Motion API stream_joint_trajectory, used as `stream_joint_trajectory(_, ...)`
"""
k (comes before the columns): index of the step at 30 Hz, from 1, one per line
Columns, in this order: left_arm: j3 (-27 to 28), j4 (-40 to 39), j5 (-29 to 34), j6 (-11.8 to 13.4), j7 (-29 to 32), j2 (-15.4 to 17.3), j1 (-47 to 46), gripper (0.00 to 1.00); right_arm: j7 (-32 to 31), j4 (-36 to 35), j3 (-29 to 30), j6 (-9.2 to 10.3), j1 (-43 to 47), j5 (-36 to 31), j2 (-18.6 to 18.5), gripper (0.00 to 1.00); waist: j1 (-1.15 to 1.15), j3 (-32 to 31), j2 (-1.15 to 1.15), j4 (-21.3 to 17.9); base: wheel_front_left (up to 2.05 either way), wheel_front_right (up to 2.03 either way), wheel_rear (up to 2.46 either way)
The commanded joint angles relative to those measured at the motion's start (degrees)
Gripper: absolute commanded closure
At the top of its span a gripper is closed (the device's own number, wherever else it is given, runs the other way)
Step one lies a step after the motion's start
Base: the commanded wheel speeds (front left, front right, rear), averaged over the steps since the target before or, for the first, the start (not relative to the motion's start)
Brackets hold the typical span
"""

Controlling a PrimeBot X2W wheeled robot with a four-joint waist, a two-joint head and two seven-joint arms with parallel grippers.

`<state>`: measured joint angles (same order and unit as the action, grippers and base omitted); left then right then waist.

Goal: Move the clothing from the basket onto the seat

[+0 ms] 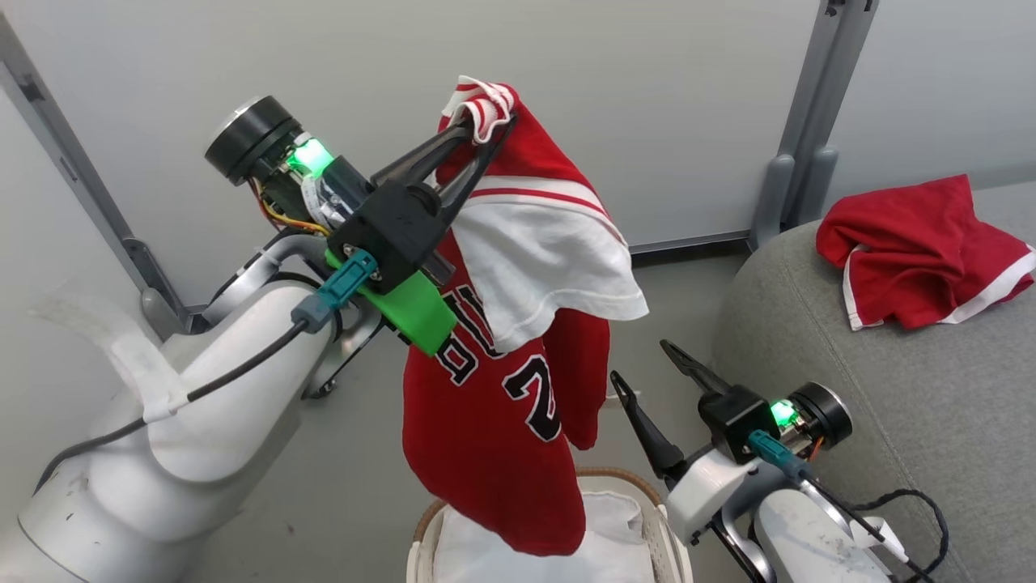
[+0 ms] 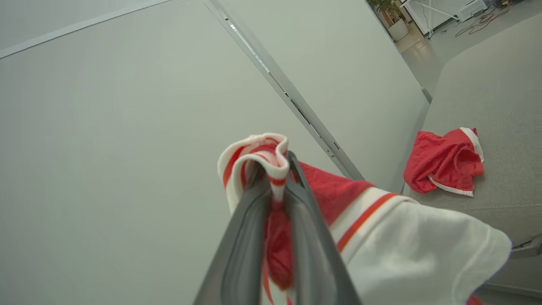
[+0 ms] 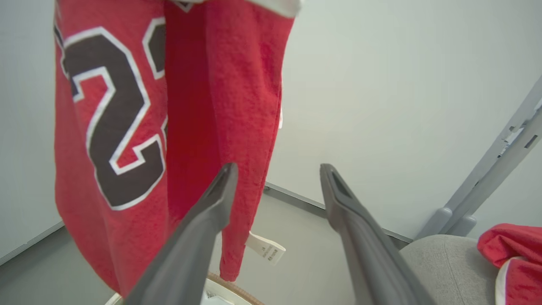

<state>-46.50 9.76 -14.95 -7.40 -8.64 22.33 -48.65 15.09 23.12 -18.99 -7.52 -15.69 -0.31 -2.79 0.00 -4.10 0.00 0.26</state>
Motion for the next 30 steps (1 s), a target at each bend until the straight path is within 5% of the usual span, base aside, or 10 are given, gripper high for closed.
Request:
stream_joint_trajectory(1, -0.2, -0.6, -0.8, 0.0, -0.1, -0.3, -1.5, 1.0, 0.1, 1.0, -0.3, 0.07, -1.4, -0.5, -0.2, 0.0, 0.0, -0.2, 0.0, 0.6, 0.0, 0.0, 0.0)
stream_joint_trajectory(16, -2.0, -3.6, -1.9, 0.0, -1.3, -1.1, -3.6, 1.0, 0.1, 12.0, -10.8, 0.06, -13.4, 3.9, -0.1, 0.0, 0.0, 0.0, 0.0, 2.9, 0.0, 0.0, 0.0)
stream_joint_trajectory(17, -2.0, -3.5, -2.1, 0.0, -1.5, -1.1, -3.6, 1.0, 0.1, 12.3, -12.3, 0.07, -14.2, 4.8, -0.2, 0.07, 0.0, 0.1, 0.0, 3.1, 0.0, 0.0, 0.0)
stream_joint_trajectory(19, -1.9, -3.2, -2.5, 0.2, -1.6, -1.1, -3.3, 1.0, 0.1, 12.8, -14.3, 0.07, -15.3, 6.5, -0.3, 0.73, 0.0, 0.2, 0.0, 3.5, 0.0, 0.0, 0.0)
stream_joint_trajectory(21, -1.6, -3.0, -2.9, 0.5, -1.9, -0.8, -2.5, 1.0, 0.1, 13.1, -15.1, 0.07, -15.9, 7.3, -0.4, 1.0, 0.0, 0.3, 0.0, 3.7, 0.0, 0.0, 0.0)
stream_joint_trajectory(30, 0.9, -0.4, -6.3, 2.8, -2.6, 1.7, 2.3, 1.0, 0.1, 10.4, -12.9, 0.07, -13.4, 8.1, -1.3, 1.0, 0.0, 0.9, 0.0, 3.5, 0.0, 0.0, 0.0)
